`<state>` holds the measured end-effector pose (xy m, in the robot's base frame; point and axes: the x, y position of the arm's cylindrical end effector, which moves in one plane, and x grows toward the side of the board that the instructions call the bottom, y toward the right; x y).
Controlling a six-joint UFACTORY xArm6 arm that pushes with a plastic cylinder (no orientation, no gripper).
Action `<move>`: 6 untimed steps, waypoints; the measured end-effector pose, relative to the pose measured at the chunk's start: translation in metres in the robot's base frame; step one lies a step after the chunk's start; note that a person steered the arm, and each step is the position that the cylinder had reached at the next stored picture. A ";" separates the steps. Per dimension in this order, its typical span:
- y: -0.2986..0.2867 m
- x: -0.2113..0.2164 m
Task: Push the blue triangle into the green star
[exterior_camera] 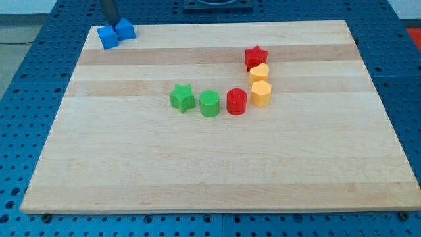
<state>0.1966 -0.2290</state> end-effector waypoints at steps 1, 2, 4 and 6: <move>0.025 0.008; 0.053 0.017; 0.070 0.051; 0.108 0.063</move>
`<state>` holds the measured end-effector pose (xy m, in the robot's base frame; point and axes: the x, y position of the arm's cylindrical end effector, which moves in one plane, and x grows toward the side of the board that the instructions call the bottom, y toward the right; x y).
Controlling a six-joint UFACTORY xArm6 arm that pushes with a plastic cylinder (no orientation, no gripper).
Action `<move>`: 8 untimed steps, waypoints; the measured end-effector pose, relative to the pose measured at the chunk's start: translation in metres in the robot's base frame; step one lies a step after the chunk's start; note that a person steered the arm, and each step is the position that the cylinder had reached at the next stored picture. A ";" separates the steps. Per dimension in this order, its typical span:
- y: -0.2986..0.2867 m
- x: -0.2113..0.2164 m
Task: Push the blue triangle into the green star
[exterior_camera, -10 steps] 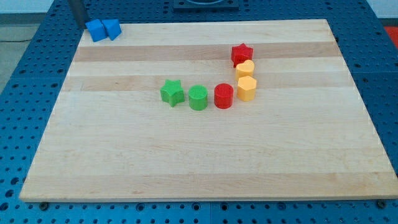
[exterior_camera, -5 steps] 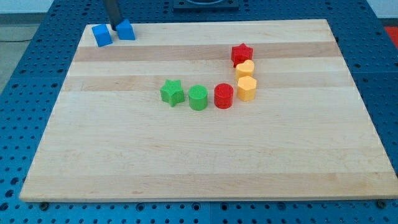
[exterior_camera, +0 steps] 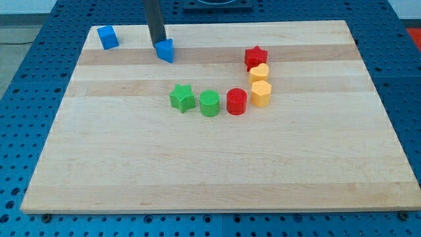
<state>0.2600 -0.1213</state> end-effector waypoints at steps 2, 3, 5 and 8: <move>0.024 0.034; 0.039 0.051; 0.064 0.053; 0.065 0.068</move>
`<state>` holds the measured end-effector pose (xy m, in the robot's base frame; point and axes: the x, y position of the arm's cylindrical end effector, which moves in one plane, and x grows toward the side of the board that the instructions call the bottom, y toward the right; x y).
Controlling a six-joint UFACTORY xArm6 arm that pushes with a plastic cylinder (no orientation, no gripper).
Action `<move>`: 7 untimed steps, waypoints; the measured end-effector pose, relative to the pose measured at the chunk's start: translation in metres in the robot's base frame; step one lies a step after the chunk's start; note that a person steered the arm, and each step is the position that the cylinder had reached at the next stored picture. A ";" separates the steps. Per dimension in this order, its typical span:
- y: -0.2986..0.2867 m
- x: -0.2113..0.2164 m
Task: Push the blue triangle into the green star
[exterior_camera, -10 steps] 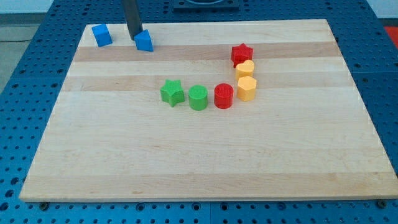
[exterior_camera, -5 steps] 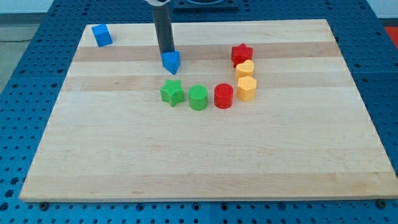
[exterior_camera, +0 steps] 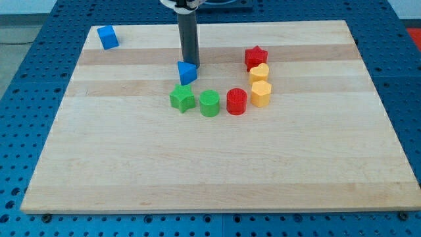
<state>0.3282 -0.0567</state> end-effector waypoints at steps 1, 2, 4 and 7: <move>-0.004 -0.009; -0.017 -0.010; -0.020 0.018; -0.090 -0.026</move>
